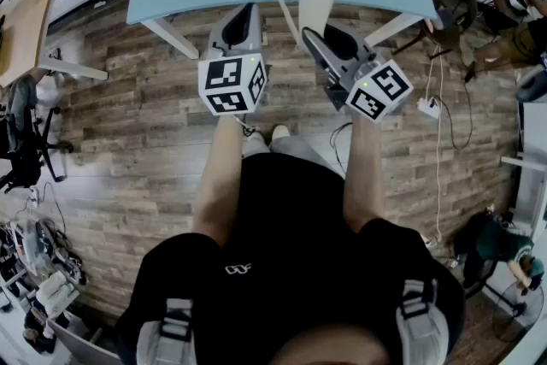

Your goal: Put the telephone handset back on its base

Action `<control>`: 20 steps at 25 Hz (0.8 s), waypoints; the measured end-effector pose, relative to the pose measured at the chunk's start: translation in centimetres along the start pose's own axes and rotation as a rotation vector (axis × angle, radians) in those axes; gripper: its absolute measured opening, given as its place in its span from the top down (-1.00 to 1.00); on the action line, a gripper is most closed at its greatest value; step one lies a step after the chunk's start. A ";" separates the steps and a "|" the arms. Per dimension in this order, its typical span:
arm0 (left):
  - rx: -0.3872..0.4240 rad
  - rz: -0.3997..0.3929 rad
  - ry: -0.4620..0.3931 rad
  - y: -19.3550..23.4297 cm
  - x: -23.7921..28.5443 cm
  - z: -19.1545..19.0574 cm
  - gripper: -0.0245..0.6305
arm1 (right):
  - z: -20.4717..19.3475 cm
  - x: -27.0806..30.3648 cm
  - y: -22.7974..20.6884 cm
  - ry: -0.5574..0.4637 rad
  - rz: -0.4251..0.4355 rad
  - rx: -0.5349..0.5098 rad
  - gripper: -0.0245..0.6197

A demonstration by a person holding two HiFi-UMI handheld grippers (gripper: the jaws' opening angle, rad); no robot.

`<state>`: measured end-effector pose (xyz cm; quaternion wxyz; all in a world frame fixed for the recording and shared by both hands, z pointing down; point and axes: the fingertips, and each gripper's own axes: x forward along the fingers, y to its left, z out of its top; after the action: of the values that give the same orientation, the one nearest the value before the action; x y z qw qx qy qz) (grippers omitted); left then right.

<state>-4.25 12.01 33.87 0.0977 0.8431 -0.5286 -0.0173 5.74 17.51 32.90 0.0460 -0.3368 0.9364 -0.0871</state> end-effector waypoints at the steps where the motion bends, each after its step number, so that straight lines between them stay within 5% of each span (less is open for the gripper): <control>1: 0.001 0.001 -0.001 -0.1 0.0 0.1 0.93 | 0.1 -0.1 0.0 -0.002 0.001 0.000 0.67; 20: 0.003 0.058 -0.027 0.4 1.5 0.9 0.93 | 1.0 0.9 -2.9 -0.025 0.013 -0.004 0.67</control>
<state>-4.10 10.38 33.17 0.0899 0.8272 -0.5541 -0.0251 7.06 14.60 32.49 0.0579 -0.3317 0.9381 -0.0809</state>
